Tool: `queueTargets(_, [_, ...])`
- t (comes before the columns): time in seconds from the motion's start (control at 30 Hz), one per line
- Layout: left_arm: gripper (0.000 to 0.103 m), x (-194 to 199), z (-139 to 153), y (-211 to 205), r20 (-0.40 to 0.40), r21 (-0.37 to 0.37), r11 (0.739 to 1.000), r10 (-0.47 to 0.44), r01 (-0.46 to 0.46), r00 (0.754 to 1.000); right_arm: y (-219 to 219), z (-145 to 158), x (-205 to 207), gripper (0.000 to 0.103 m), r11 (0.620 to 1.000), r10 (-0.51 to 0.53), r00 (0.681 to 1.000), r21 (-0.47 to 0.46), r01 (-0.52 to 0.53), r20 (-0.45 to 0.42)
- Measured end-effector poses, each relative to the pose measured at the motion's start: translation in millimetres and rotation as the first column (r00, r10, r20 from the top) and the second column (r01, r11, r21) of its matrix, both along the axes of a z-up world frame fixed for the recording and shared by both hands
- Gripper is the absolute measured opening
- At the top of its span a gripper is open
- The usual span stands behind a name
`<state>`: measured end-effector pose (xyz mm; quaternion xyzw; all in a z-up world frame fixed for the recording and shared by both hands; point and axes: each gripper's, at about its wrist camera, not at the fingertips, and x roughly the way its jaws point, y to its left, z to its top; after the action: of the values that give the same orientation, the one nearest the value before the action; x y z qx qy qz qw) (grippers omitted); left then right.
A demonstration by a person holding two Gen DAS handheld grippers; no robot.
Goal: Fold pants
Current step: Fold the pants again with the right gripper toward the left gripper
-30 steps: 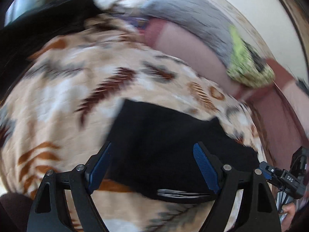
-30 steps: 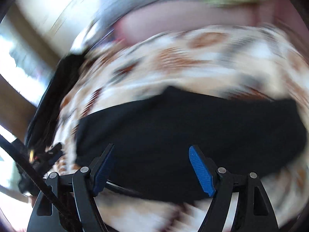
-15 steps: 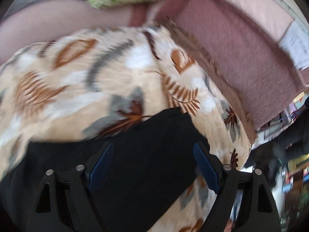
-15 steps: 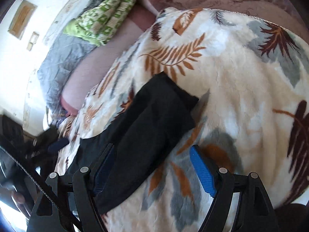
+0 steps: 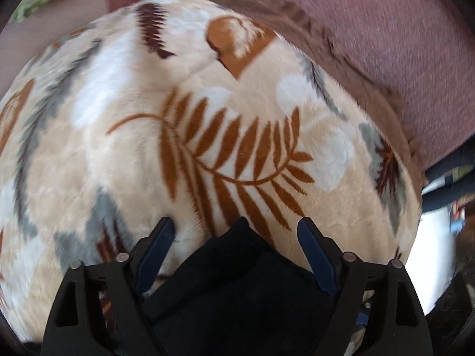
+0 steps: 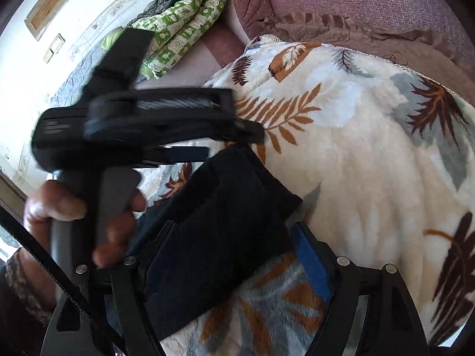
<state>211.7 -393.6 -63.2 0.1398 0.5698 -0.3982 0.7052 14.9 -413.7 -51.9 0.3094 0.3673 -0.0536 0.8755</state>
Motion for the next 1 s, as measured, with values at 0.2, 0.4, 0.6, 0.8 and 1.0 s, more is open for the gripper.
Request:
queueTargets(0.2, [0.028, -7.2, 5.8, -3.4, 0.096, 0.088, 0.995, -0.06, 0.052, 0.994, 3.1, 2.2, 6.4, 0.064, 1.0, -0.002, 1.0, -0.02, 0.002, 0.017])
queueTargets(0.4, [0.012, -5.1, 31.1, 30.5, 0.054, -0.042, 0.999, -0.006, 0.009, 0.999, -7.0, 3.8, 6.8, 0.025, 0.998, 0.005, 0.999, 0.069, -0.009, 0.05])
queueTargets(0.6, [0.008, -22.7, 61.7, 55.3, 0.076, -0.125, 0.992, 0.025, -0.016, 0.997, 16.2, 32.0, 0.8, 0.021, 0.998, 0.059, 0.992, -0.024, -0.057, 0.107])
queueTargets(0.8, [0.007, -35.2, 86.9, 116.1, 0.052, -0.251, 0.958, 0.155, -0.138, 0.986, 66.5, 60.4, 2.7, 0.02, 0.977, 0.209, 0.967, -0.082, -0.198, 0.146])
queueTargets(1.0, [0.007, -39.5, 77.8, 218.2, -0.011, -0.327, 0.885, 0.348, -0.332, 0.938, 131.7, 66.0, 8.1, 0.019, 0.915, 0.397, 0.909, -0.13, -0.382, 0.124])
